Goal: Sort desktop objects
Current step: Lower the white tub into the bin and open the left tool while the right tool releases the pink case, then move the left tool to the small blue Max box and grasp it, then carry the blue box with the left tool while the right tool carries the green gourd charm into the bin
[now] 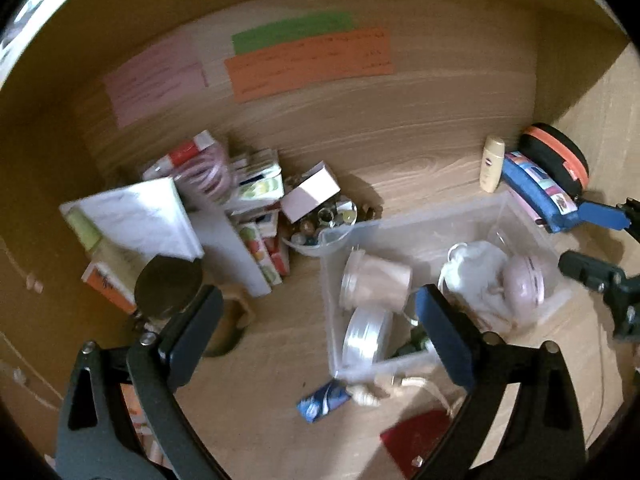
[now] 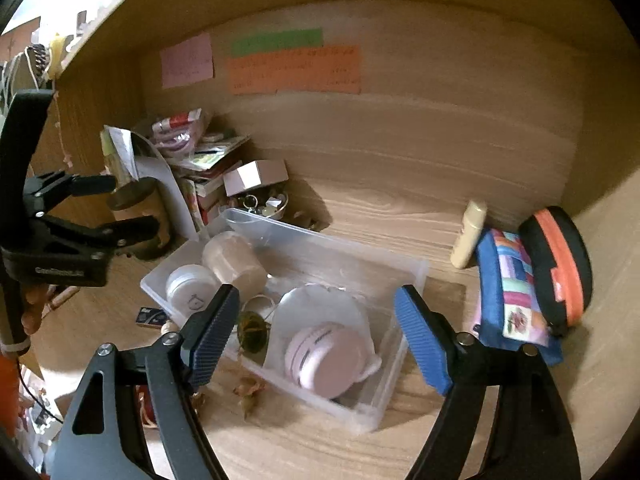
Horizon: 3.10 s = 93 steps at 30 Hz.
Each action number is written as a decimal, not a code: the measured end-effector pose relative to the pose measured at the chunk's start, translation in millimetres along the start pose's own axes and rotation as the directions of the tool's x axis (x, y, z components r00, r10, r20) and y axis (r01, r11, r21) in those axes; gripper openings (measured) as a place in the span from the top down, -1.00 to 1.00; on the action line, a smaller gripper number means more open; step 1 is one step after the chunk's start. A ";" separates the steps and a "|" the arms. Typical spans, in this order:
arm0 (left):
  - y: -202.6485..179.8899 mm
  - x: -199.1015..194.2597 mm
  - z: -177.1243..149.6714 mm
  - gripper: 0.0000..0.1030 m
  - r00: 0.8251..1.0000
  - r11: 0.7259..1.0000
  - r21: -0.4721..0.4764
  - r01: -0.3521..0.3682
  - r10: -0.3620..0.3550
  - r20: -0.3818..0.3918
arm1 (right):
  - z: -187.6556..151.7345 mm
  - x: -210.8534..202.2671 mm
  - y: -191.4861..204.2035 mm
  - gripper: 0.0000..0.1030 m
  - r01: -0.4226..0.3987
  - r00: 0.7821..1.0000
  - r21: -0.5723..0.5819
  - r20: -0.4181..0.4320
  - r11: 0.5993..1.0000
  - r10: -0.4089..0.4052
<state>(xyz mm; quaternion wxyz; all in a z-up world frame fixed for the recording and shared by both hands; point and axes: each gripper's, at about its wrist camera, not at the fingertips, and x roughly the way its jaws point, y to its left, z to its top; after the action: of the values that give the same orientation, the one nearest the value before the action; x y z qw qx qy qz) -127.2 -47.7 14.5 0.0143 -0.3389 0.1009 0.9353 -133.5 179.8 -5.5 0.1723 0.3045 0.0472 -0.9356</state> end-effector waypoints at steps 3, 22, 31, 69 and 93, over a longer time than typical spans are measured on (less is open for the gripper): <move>7.1 -9.5 -16.0 -0.91 1.000 1.000 -0.014 0.015 -0.015 -0.007 | -7.3 -8.8 1.6 -0.51 0.000 1.000 0.015 0.004 1.000 0.000; 22.6 51.0 -107.0 -0.91 0.971 0.994 -0.053 0.094 -0.103 -0.218 | -78.6 26.7 32.6 -0.51 -0.051 0.978 0.048 -0.199 0.998 0.060; 29.7 73.7 -109.0 -0.47 0.960 0.990 -0.063 0.129 -0.140 -0.243 | -89.2 54.9 46.9 -0.42 -0.052 0.961 0.017 -0.272 0.999 0.055; 30.7 62.1 -101.2 0.49 0.964 0.984 -0.072 0.161 -0.172 -0.200 | -85.3 76.3 61.6 0.66 -0.086 0.960 -0.065 -0.272 0.994 0.065; 22.4 6.7 -45.9 0.49 0.977 0.975 -0.089 0.205 -0.210 -0.047 | -43.8 11.5 19.6 0.66 -0.041 0.995 -0.029 -0.090 0.999 0.038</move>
<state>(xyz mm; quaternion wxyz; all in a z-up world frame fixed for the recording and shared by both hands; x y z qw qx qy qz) -105.6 -79.0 -20.2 0.0951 -0.3737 0.0262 0.9223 -111.0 166.5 -47.4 0.1931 0.3444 0.0634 -0.9166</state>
